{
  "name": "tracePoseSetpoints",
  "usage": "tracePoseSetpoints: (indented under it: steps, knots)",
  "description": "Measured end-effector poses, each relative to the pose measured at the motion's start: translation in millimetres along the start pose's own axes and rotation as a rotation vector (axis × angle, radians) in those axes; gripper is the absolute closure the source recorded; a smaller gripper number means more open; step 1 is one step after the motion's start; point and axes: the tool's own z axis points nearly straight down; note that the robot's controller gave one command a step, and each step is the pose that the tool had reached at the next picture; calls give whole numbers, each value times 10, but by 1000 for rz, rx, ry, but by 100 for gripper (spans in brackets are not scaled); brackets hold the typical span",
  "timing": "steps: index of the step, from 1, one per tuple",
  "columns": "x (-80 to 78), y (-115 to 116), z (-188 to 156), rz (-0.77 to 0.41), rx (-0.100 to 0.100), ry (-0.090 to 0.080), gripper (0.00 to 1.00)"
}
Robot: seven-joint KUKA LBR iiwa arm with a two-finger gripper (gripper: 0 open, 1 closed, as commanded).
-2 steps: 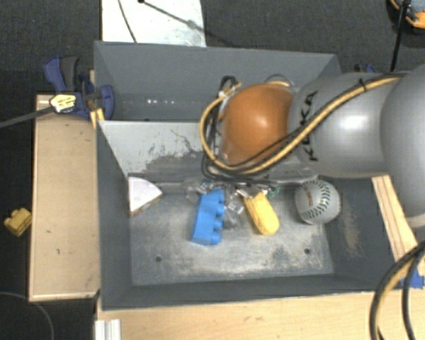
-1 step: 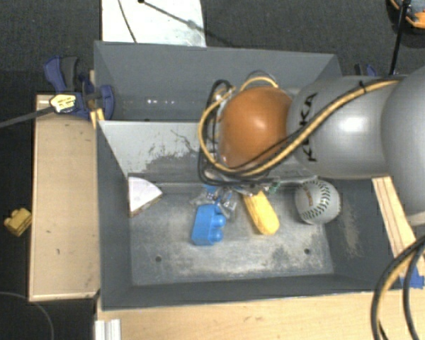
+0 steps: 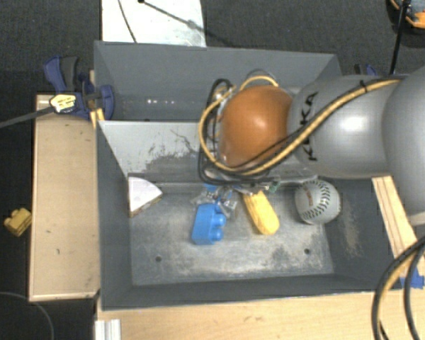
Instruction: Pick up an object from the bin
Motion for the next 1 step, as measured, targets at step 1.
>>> tracePoseSetpoints:
  steps: [1]
  knots:
    - [-13,-7,-471,10,2,-2,100]
